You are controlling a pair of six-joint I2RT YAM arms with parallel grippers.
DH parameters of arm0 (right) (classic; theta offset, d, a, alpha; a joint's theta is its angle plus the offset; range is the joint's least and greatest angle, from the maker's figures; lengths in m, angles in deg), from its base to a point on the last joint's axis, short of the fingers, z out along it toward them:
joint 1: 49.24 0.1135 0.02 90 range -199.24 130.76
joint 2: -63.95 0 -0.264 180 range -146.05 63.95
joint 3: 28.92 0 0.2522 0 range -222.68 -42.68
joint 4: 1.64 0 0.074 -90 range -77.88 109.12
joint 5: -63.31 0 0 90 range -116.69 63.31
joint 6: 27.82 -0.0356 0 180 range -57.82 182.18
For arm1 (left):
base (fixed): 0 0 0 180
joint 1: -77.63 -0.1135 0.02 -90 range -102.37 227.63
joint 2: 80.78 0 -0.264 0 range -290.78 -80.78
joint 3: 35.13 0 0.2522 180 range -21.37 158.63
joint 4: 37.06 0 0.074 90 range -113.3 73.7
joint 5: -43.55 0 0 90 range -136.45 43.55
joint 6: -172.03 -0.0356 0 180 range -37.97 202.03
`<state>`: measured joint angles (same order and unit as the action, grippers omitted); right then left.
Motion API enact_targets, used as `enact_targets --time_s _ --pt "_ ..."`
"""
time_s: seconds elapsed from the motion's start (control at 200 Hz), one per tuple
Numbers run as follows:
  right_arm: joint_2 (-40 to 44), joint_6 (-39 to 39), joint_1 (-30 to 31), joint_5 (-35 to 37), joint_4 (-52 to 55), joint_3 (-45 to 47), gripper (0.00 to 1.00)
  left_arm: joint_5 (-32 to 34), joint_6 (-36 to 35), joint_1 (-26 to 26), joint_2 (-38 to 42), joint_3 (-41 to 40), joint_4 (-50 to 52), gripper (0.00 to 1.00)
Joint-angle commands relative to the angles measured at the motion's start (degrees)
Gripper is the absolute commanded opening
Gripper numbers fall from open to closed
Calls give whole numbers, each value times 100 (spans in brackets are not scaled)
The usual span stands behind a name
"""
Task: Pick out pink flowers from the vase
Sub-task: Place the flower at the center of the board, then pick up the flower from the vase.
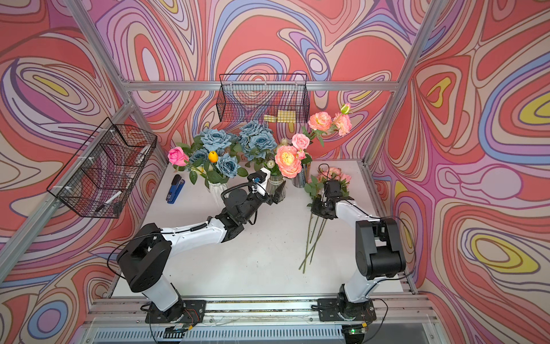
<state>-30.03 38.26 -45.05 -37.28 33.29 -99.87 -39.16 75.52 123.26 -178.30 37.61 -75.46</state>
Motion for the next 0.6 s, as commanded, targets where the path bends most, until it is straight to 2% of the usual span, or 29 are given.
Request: enact_targets --time_s 0.0,0.325,0.596 --pt "312 -50 -25 133 -204 126 32 -164 -289 59 -173 185 -437 87" --pt "738 -24 -41 260 -332 357 32 132 -792 194 -661 623 -660 83" --pt "987 3 -43 294 -349 375 32 1048 -1122 337 -1183 911 -1349 82"
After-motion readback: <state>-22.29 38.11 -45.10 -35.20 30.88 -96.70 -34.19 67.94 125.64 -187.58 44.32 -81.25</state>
